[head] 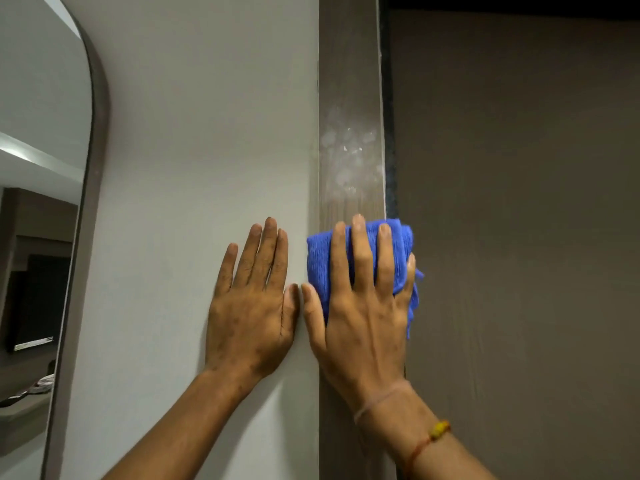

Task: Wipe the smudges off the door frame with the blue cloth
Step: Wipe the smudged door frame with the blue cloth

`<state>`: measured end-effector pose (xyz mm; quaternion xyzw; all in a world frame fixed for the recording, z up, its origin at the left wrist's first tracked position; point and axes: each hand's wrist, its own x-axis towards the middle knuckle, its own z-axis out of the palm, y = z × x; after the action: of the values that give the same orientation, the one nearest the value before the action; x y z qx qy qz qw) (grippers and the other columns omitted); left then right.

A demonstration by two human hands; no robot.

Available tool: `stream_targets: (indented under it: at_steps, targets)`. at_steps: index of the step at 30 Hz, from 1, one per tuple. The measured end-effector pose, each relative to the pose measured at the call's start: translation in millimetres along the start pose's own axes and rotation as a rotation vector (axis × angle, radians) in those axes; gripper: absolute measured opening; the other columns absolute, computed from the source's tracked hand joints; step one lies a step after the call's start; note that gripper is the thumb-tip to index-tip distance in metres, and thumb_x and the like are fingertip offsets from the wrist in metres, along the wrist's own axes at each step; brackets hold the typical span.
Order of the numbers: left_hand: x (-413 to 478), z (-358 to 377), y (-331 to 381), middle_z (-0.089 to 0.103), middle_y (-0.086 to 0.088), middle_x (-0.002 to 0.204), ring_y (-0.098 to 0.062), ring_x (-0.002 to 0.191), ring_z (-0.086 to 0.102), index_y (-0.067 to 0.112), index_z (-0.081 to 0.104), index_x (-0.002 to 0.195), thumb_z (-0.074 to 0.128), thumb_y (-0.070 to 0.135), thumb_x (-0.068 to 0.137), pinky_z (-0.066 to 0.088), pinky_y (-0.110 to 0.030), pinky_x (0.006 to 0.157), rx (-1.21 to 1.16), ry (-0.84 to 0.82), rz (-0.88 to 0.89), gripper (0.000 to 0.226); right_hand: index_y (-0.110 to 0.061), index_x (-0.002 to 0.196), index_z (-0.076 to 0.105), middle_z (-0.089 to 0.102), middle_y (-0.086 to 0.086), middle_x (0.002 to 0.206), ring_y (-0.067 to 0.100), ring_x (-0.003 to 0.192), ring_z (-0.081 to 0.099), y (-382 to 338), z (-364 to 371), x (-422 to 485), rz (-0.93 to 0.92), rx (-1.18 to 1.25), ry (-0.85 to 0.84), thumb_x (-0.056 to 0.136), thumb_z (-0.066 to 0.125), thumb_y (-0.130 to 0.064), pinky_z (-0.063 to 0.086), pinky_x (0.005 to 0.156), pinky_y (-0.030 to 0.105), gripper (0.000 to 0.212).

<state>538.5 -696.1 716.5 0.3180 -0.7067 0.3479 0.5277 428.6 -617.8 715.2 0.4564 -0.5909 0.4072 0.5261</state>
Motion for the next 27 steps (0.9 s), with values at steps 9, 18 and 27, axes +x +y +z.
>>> stream_targets:
  at_steps: [9,18,27]
  targets:
    - [1,1,0,0.01,-0.01,0.157,-0.026,0.146,0.008,0.009,0.01,0.147,0.021,0.035,0.093,0.012,-0.044,0.116,0.005,0.008,-0.004,0.062,-0.013,0.146,0.022,0.03,0.014,0.152,0.037,0.143,0.015,-1,-8,76,-0.007,0.055,0.01,0.091,0.035,-0.051,0.008,0.111,0.063,0.068]
    - [52,-17,-6,-0.006,-0.006,0.156,-0.02,0.146,-0.003,0.01,-0.001,0.147,0.014,0.036,0.091,0.001,-0.036,0.12,-0.084,0.083,0.002,0.064,-0.012,0.147,0.019,0.028,0.013,0.154,0.035,0.144,0.016,-5,-5,72,0.017,0.052,0.069,0.091,0.035,-0.051,0.011,0.112,0.061,0.07]
    - [90,-12,-9,-0.014,-0.006,0.158,-0.017,0.145,-0.015,0.014,-0.013,0.145,-0.001,0.043,0.089,-0.005,-0.038,0.12,0.0,0.06,-0.024,0.065,-0.014,0.149,0.014,0.021,0.012,0.157,0.033,0.146,0.009,-4,-4,69,0.018,0.078,0.067,0.093,0.026,-0.054,0.005,0.114,0.058,0.07]
